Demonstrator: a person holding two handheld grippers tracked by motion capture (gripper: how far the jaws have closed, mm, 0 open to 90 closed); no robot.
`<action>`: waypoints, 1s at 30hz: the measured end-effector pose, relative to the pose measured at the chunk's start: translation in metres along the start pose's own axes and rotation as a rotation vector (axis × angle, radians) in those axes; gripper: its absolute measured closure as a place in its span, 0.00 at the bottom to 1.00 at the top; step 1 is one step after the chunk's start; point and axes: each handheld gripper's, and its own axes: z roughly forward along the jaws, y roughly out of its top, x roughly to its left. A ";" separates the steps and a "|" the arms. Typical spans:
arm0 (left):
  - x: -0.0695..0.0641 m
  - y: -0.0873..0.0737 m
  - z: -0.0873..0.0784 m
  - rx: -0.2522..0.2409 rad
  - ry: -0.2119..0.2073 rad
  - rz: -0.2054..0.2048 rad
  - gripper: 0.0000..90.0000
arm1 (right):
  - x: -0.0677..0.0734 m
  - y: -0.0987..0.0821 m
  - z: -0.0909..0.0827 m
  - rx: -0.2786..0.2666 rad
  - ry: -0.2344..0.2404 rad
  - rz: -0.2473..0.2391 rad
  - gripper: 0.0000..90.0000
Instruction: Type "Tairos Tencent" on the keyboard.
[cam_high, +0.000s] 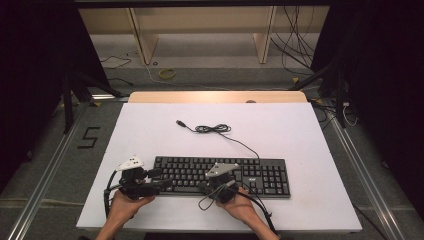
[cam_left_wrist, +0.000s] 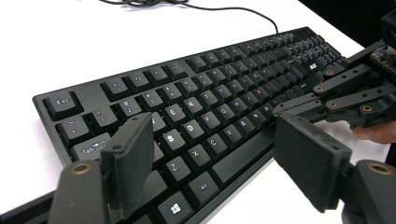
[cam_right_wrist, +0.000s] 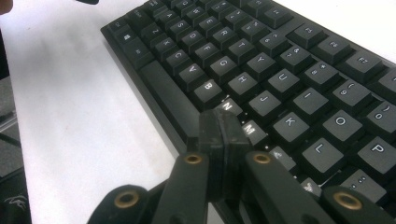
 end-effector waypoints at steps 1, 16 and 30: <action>0.000 0.000 0.000 0.000 0.000 0.000 0.32 | 0.000 0.000 0.000 0.000 -0.001 -0.001 1.00; 0.000 -0.001 0.002 -0.001 0.003 0.004 0.32 | -0.004 0.002 -0.012 -0.067 0.011 0.034 0.93; -0.001 -0.002 0.004 -0.008 0.004 0.018 0.32 | -0.012 -0.003 -0.034 -0.125 0.018 0.066 0.59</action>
